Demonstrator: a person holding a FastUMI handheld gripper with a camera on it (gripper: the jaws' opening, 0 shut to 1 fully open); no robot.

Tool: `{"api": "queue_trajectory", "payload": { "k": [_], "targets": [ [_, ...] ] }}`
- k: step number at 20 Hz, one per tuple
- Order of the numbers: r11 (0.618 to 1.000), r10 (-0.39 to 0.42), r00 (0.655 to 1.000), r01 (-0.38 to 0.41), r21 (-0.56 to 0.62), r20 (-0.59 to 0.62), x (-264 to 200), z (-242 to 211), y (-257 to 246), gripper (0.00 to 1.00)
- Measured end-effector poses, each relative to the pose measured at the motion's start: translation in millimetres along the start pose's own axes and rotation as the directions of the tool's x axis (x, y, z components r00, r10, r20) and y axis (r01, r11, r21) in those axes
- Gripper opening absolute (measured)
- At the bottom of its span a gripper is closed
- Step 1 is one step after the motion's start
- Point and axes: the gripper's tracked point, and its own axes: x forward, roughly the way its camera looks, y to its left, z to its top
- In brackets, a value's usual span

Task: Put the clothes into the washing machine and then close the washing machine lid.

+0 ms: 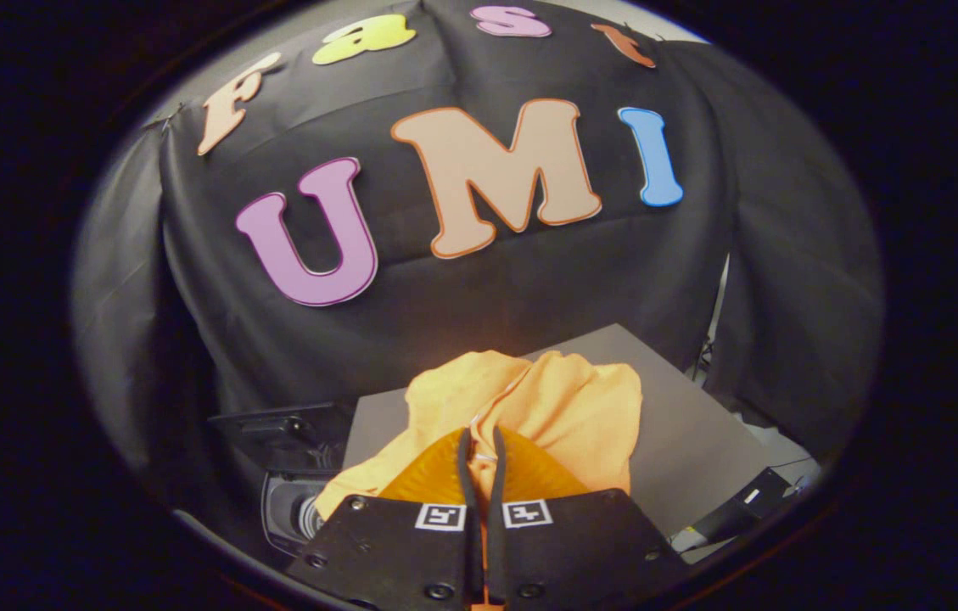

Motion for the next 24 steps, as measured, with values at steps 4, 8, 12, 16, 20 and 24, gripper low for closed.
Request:
{"api": "queue_trajectory", "payload": {
  "k": [4, 8, 12, 16, 20, 24],
  "targets": [
    [0.998, 0.066, 0.998, -0.066, -0.008, 0.013, -8.7, 7.0, 61.4, 0.02],
    [0.993, 0.112, 0.994, -0.113, -0.041, -0.021, -9.2, -5.2, 113.7, 0.02],
    [0.985, 0.162, 0.986, -0.164, -0.048, -0.038, -4.5, -15.7, 165.4, 0.02],
    [0.973, 0.222, 0.973, -0.225, -0.047, -0.068, 4.3, -36.1, 217.1, 0.02],
    [0.959, 0.277, 0.954, -0.282, -0.035, -0.112, 19.2, -64.7, 263.6, 0.02],
    [0.952, 0.287, 0.945, -0.299, -0.061, -0.153, 39.5, -92.2, 291.6, 0.02]
  ]
}}
